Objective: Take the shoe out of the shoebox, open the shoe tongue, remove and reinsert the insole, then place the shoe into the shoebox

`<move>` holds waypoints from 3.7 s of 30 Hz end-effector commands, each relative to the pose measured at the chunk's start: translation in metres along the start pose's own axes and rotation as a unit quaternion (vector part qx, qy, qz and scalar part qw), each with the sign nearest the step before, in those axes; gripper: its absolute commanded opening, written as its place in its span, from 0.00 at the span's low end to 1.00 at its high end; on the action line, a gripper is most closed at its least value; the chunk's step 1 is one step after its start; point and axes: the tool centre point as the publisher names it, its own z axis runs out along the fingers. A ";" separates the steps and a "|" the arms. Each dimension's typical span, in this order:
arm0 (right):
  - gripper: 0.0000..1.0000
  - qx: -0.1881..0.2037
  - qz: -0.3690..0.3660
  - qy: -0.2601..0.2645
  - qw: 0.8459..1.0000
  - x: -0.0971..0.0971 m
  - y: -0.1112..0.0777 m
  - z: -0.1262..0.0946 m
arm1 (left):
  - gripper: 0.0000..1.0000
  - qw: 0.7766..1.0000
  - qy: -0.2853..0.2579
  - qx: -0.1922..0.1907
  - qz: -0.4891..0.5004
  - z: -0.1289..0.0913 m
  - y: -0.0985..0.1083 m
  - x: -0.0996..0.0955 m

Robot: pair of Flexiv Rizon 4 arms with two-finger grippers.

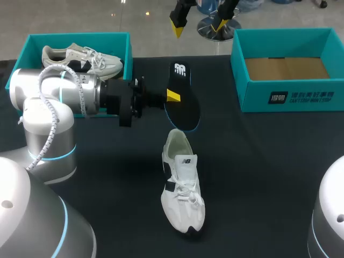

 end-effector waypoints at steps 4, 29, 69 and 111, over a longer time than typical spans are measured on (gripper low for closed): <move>1.00 0.001 0.000 0.000 1.000 0.000 0.001 0.000 | 0.00 0.962 -0.031 -0.004 -0.272 -0.016 -0.035 -0.021; 1.00 0.001 0.000 0.000 1.000 0.000 0.001 0.000 | 0.00 0.757 -0.118 0.170 -0.620 -0.019 -0.036 -0.031; 1.00 0.001 0.000 0.000 1.000 0.000 0.001 0.000 | 0.00 0.426 -0.067 0.024 -0.902 -0.035 -0.032 -0.053; 1.00 0.001 0.000 0.000 1.000 0.000 0.001 0.000 | 0.00 0.161 -0.032 0.062 -0.985 -0.052 0.036 -0.031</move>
